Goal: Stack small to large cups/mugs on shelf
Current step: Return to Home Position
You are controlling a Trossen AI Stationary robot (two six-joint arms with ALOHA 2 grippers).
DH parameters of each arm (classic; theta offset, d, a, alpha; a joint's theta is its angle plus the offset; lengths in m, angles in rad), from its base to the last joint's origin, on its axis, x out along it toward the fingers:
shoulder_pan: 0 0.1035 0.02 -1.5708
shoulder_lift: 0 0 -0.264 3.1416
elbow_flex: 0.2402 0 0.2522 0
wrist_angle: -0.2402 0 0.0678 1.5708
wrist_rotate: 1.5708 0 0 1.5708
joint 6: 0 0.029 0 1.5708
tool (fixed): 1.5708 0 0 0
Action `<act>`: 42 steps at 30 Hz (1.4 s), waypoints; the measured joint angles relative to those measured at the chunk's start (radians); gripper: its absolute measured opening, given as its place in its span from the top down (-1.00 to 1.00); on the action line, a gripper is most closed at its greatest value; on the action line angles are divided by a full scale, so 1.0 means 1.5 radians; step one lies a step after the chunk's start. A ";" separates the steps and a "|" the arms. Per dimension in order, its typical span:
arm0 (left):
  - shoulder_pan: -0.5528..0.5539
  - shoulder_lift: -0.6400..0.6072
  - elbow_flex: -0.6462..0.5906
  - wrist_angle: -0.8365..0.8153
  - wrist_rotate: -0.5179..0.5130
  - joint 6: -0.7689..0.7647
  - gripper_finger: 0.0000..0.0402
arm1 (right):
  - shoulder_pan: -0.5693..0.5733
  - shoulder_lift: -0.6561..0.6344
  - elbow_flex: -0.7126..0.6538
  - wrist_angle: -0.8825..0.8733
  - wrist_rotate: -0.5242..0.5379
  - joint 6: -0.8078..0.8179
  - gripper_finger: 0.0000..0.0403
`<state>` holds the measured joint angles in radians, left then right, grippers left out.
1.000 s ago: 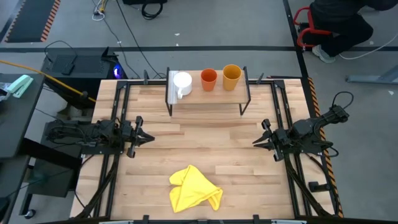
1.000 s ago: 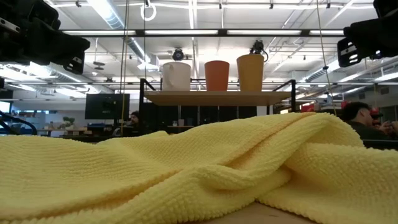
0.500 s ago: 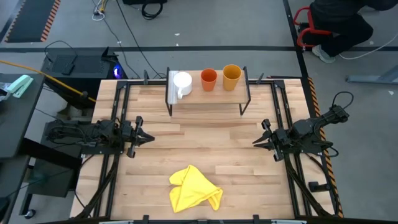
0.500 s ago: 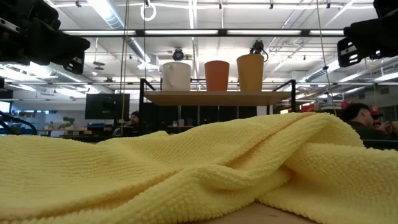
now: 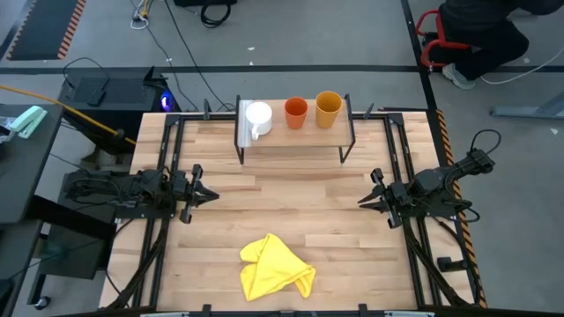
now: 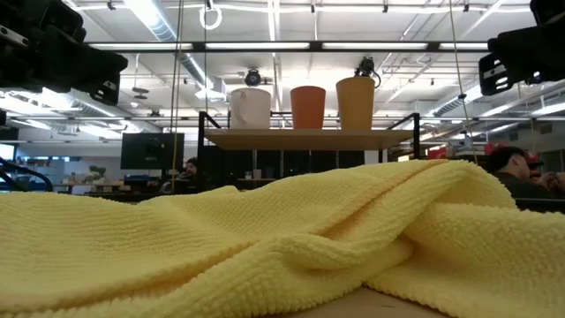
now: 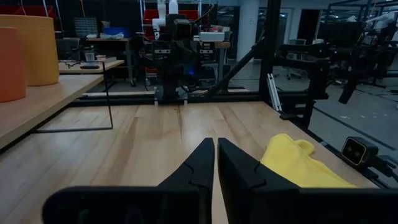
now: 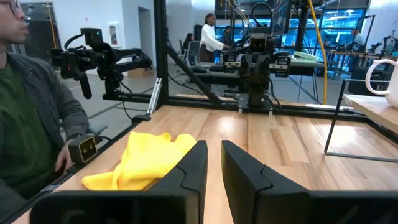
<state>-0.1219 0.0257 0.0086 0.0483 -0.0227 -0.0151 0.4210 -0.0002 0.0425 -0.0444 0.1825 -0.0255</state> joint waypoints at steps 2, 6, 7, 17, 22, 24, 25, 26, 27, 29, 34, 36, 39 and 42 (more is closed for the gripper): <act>0.000 0.000 0.000 0.000 0.000 0.000 0.84 | 0.000 0.000 0.000 0.000 0.000 0.000 0.73; 0.000 0.000 0.000 0.000 0.000 0.000 0.82 | 0.000 0.000 0.000 0.000 0.000 0.000 0.73; 0.000 0.000 0.000 0.000 0.000 0.000 0.82 | 0.000 0.000 0.000 0.000 0.000 0.000 0.73; 0.000 0.000 0.000 0.000 0.000 0.000 0.87 | 0.000 0.000 0.000 0.000 0.000 0.000 0.73; 0.000 0.000 0.000 0.000 0.000 0.000 0.85 | 0.000 0.000 0.000 0.000 0.000 0.000 0.73; 0.000 0.000 0.000 0.000 0.000 0.000 0.84 | 0.000 0.000 0.000 0.000 0.000 0.000 0.73; 0.000 0.000 0.000 0.000 0.000 0.000 0.83 | 0.000 0.000 0.000 0.000 0.000 0.000 0.73; 0.000 0.000 0.000 0.000 0.000 0.000 0.83 | 0.000 0.000 0.000 0.000 0.000 0.000 0.73; 0.000 0.000 0.000 0.000 0.000 0.000 0.82 | 0.000 0.000 0.000 0.000 0.000 0.000 0.73; 0.000 0.000 0.000 0.000 0.000 0.000 0.82 | 0.000 0.000 0.000 0.000 0.000 0.000 0.73; 0.000 0.000 0.000 0.000 0.000 0.000 0.85 | 0.000 0.000 0.000 0.000 0.000 0.000 0.73; 0.000 0.000 0.000 0.000 0.000 0.000 0.86 | 0.000 0.000 0.000 0.000 0.000 0.000 0.73; 0.000 0.000 0.000 0.000 0.000 0.000 0.87 | 0.000 0.000 0.000 0.000 0.000 0.000 0.73; 0.000 0.000 0.000 0.000 0.000 0.000 0.87 | 0.000 0.000 0.000 0.000 0.000 0.000 0.73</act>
<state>-0.1219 0.0257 0.0086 0.0483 -0.0223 -0.0151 0.4206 -0.0002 0.0422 -0.0444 0.1822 -0.0254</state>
